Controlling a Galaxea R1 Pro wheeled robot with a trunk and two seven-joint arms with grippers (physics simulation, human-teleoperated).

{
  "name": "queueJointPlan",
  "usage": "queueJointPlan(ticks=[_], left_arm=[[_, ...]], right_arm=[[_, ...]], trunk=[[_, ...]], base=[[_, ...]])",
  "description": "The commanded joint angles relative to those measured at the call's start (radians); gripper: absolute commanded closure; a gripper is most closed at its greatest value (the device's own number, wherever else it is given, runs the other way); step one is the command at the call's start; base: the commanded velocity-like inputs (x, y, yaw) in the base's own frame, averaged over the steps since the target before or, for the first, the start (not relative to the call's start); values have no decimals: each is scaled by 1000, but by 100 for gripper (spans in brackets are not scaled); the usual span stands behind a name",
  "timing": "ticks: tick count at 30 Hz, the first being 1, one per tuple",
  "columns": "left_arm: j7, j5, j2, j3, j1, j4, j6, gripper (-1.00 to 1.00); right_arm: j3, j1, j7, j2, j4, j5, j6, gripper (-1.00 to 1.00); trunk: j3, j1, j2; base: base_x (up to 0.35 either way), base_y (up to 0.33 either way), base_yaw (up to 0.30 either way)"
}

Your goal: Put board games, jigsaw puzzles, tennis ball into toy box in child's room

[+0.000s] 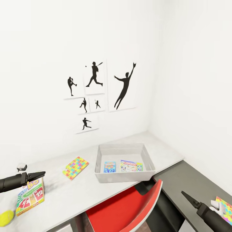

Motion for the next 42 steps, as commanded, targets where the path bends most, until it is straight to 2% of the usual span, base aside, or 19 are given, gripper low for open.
queueJointPlan(ticks=[1, 42], left_arm=[[-4, -1, 0, 1, 0, 0, 11, -100], [-4, -1, 0, 1, 0, 0, 11, -100]], right_arm=[[-1, 0, 1, 0, 0, -5, 7, -100], [0, 0, 7, -2, 12, -5, 6, -100]], trunk=[[0, 1, -1], [48, 1, -1]], base=[[0, -2, -78], [0, 0, -193]])
